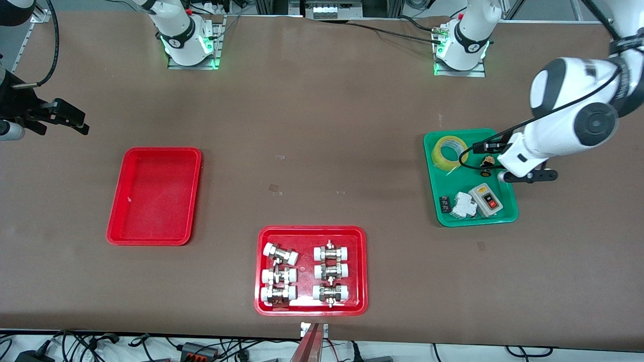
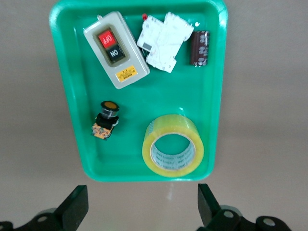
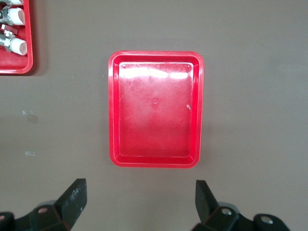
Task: Left arm passes tape to right arm into tray
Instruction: 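Reach the left gripper down to the yellow tape roll in the green tray, then grasp the tape roll rim with the left gripper and lift it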
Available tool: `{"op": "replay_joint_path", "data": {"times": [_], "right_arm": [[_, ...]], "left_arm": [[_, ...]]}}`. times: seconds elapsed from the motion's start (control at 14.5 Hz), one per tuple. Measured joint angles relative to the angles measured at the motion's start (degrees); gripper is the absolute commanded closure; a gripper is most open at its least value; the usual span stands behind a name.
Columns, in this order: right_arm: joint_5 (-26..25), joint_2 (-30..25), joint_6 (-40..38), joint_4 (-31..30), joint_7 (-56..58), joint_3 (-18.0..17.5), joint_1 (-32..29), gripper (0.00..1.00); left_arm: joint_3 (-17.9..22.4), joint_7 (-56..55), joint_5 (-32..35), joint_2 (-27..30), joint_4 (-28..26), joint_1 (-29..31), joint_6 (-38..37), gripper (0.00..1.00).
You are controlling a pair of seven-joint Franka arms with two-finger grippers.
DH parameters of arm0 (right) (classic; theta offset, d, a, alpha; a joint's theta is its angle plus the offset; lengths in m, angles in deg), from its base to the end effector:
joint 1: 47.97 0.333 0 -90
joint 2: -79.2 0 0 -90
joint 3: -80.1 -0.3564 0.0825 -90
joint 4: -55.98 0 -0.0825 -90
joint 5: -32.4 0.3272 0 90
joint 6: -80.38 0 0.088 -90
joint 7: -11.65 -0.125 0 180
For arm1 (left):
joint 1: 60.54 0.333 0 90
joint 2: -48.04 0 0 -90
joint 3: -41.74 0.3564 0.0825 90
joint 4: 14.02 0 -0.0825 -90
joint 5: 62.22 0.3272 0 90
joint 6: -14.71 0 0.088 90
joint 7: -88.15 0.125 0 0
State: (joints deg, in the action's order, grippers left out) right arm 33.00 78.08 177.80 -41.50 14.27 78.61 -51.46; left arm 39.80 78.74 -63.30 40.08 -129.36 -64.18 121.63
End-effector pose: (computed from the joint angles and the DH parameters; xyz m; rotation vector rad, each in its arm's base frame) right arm 0.4999 -0.0161 0.6133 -3.1323 -0.0150 -0.0296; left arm 0.4965 -0.0497 0.4192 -3.0919 -0.1153 0.4458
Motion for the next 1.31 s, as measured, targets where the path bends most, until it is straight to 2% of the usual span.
{"op": "replay_joint_path", "data": {"times": [0.41,0.55,0.76,0.83,0.96,1.1,1.31], "right_arm": [[0.0,0.1,0.0,0.0,0.0,0.0,0.0,0.00],[0.0,0.1,0.0,0.0,0.0,0.0,0.0,0.00],[0.0,0.2,0.0,-0.1,0.0,0.1,0.0,0.00],[-0.1,0.2,0.0,-0.1,0.0,0.1,0.0,0.00],[-0.1,0.6,0.0,-0.1,0.0,0.1,0.0,0.00],[0.0,0.9,0.0,-0.1,0.0,0.1,0.0,0.00],[0.0,1.0,0.0,-0.1,0.0,0.1,0.0,0.00]], "left_arm": [[-0.3,0.0,0.0,-0.1,-17.0,-0.1,18.7,0.00],[-0.3,0.0,0.0,-1.9,-18.9,-0.1,21.5,0.00],[-0.3,0.0,0.0,-4.1,-19.0,0.0,23.5,0.00],[-0.3,0.0,0.0,-4.6,-19.0,0.1,23.9,0.08],[-0.3,0.0,0.0,-5.3,-19.0,0.2,24.7,0.38],[-0.3,0.0,0.0,-5.9,-19.0,0.2,25.0,0.64],[-0.3,0.0,0.0,-6.4,-19.0,0.3,25.2,0.81]]}}
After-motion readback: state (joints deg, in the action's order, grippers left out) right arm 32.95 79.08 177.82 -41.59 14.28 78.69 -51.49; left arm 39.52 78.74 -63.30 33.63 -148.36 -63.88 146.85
